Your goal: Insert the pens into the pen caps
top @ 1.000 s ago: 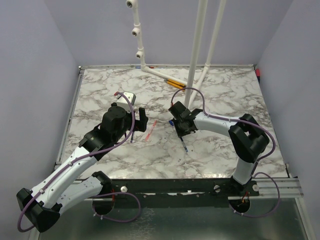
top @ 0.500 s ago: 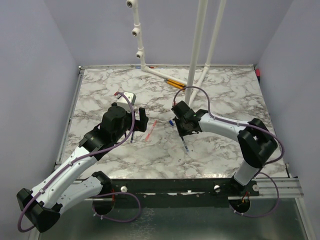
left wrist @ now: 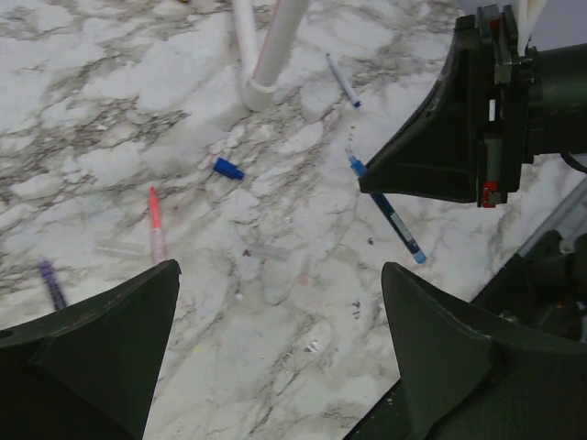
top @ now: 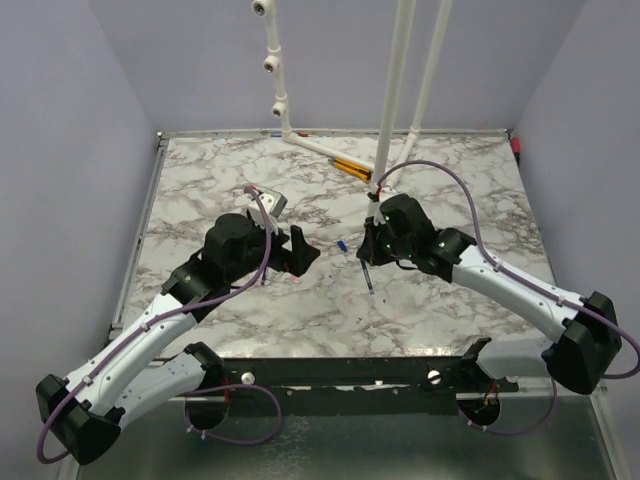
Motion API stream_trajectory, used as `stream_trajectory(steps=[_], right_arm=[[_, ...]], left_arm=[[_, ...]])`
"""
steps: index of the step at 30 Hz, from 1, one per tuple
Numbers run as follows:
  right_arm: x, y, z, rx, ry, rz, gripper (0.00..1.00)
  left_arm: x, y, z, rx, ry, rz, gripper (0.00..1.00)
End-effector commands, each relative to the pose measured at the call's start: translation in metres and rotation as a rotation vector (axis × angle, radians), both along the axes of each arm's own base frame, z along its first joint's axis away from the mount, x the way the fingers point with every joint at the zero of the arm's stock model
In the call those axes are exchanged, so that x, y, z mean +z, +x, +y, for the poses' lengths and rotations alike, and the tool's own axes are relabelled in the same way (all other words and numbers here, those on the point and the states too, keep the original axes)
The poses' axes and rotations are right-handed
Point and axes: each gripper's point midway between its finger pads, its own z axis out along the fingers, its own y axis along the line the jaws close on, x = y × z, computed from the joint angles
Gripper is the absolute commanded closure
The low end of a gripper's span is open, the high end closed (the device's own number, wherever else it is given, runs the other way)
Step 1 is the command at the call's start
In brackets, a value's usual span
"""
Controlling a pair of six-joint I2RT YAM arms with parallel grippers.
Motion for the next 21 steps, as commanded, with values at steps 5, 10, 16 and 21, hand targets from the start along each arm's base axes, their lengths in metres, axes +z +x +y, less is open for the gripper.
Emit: stream_trajectory(steps=[5,10,16,21], right_arm=[[0.059,-0.032,0.028,0.107,0.328,-0.042,0.99],[0.095,-0.048,0.036,0.178,0.499,-0.102,0.99],[0.141,-0.067,0.044,0.26,0.715,-0.163,0.99],[0.174,-0.077,0.048,0.32,0.847,-0.217,0.99]], left_arm=[[0.018,-0.041,-0.05,-0.273,-0.3,0.106,0.09],[0.035,-0.058,-0.062,-0.366,-0.453,0.135,0.09],[0.057,-0.077,-0.069,-0.464,-0.639,0.16,0.12],[0.069,-0.088,-0.071,-0.509,-0.675,0.159,0.14]])
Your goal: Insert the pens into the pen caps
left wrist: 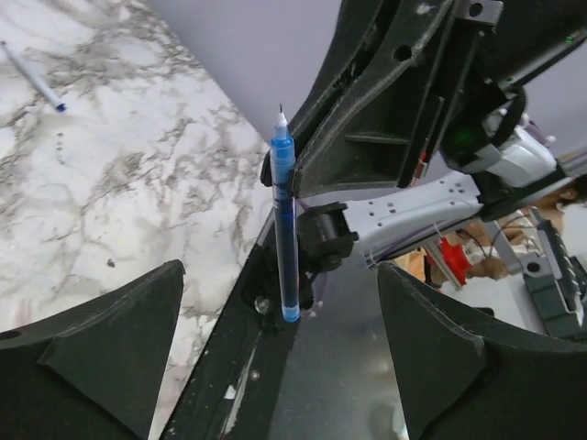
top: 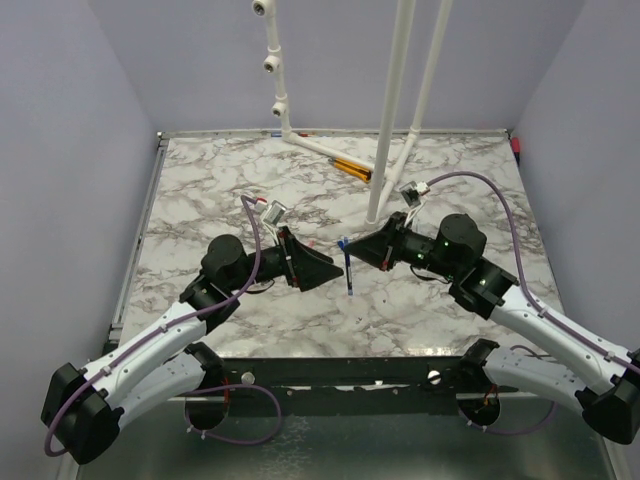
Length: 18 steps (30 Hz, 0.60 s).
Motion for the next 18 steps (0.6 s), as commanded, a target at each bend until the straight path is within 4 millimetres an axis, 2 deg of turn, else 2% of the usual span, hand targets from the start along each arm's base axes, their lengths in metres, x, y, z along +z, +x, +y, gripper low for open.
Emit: stream_trajectory(steps=[1,5,10,18], right_arm=[[0.046,-0.018,0.011,0.106,0.172,-0.077,0.99],[0.064,-0.025,0.017,0.165,0.237,-0.111,0.99],[0.071,-0.026,0.025,0.206,0.246,-0.118,0.99],[0.064,-0.025,0.032,0.234,0.221,-0.106,0.99]], left_arm=[[0.041,-0.023,-0.002,-0.098,-0.132,-0.054,0.16],[0.044,-0.028,-0.005,-0.131,-0.141,-0.051,0.21],[0.046,-0.031,-0.007,-0.152,-0.151,-0.043,0.25],[0.049,-0.029,-0.011,-0.158,-0.159,-0.041,0.37]])
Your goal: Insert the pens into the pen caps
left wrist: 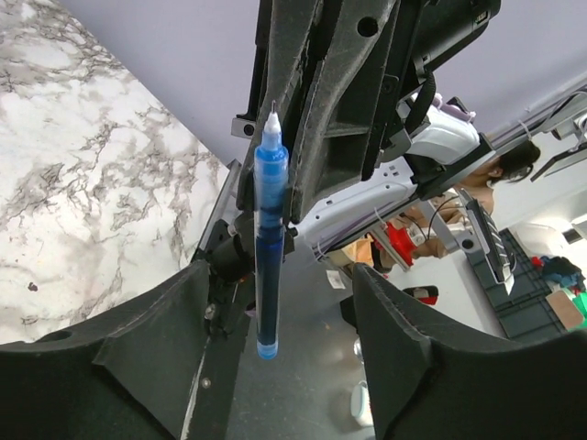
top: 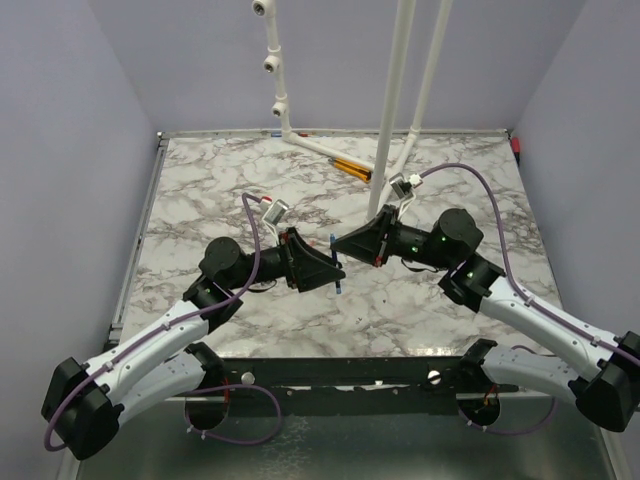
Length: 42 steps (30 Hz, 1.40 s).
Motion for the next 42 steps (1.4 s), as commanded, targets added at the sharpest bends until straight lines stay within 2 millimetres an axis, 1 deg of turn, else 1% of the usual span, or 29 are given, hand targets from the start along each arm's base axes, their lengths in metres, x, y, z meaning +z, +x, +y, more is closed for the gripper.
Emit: stream_trajectory(steps=[1,5,8,12,16,20,24,30,32,34,36,37,39,42], right_arm=[[0.017,-0.009,0.005,0.057,0.032,-0.044,0.99],[0.015,-0.009,0.006,0.057,0.024,-0.043,0.99],[0.015,-0.009,0.007,0.055,0.021,-0.042,1.0],[0.01,-0.008,0.009,0.059,0.009,-0.029,0.99],[0.008,-0.008,0.01,0.061,0.0,-0.026,0.99],[0.005,-0.008,0.012,0.063,-0.012,-0.023,0.99],[0.003,-0.009,0.01,0.055,-0.012,-0.023,0.99],[0.002,-0.011,0.01,0.064,-0.02,-0.023,0.98],[0.003,-0.011,0.009,0.061,-0.026,-0.028,0.84],[0.006,-0.01,0.007,0.05,-0.037,-0.037,0.73],[0.01,-0.01,0.003,0.032,-0.049,-0.052,0.58],[0.01,-0.008,0.001,0.019,-0.064,-0.057,0.53],[0.01,-0.004,-0.004,-0.016,-0.106,-0.07,0.46],[0.004,0.003,-0.015,-0.088,-0.173,-0.07,0.43]], left_arm=[[0.016,-0.006,-0.003,-0.039,-0.033,-0.036,0.38],[0.014,-0.003,-0.004,-0.032,-0.029,-0.032,0.44],[0.013,-0.002,-0.005,-0.029,-0.029,-0.029,0.51],[0.015,-0.002,-0.006,-0.028,-0.036,-0.035,0.56],[0.018,-0.003,-0.006,-0.033,-0.042,-0.042,0.65],[0.019,-0.004,-0.006,-0.033,-0.046,-0.048,0.84],[0.019,-0.004,-0.005,-0.029,-0.053,-0.055,1.0],[0.021,-0.005,-0.003,-0.015,-0.064,-0.073,1.0],[0.02,-0.004,-0.002,-0.007,-0.065,-0.074,1.0],[0.018,-0.003,-0.002,-0.002,-0.06,-0.075,1.0],[0.009,0.0,-0.003,0.014,-0.024,-0.062,1.0],[0.003,0.003,-0.003,0.029,0.006,-0.056,1.0],[-0.006,0.009,-0.001,0.063,0.062,-0.064,1.0],[-0.014,0.017,0.004,0.116,0.145,-0.088,1.0]])
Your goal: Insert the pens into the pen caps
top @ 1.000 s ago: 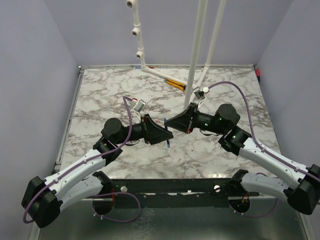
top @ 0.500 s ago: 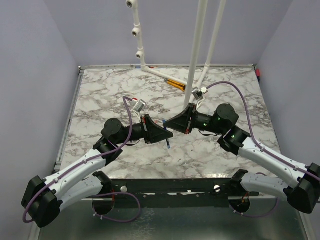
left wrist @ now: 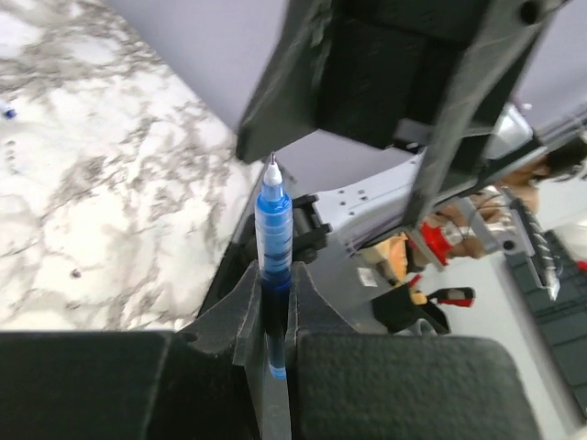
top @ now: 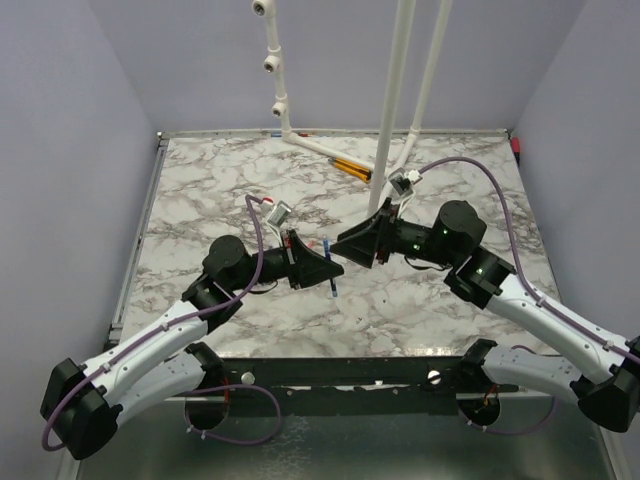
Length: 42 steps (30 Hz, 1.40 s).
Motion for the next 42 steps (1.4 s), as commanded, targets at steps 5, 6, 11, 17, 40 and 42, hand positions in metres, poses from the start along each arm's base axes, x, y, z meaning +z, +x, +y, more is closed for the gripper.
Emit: stream_trajectory(steps=[5,6,11,17,40,42], right_arm=[[-0.023,0.021,-0.034,-0.207,-0.237,-0.018,0.41],[-0.029,0.025,-0.038,-0.233,-0.273,-0.011,0.41],[-0.073,0.043,-0.055,-0.341,-0.473,0.05,0.41],[-0.118,0.052,-0.057,-0.337,-0.64,0.106,0.41],[-0.252,0.091,-0.017,-0.246,-1.089,0.214,0.47],[-0.261,0.089,-0.015,-0.231,-1.118,0.213,0.47]], left_arm=[[-0.013,0.026,0.02,0.186,0.25,-0.123,1.0],[-0.016,0.028,0.024,0.201,0.285,-0.124,1.0],[-0.024,0.038,0.042,0.277,0.432,-0.158,1.0],[-0.04,0.052,0.07,0.394,0.586,-0.191,1.0],[-0.065,0.061,0.097,0.509,0.677,-0.221,1.0],[-0.064,0.061,0.097,0.511,0.677,-0.224,1.0]])
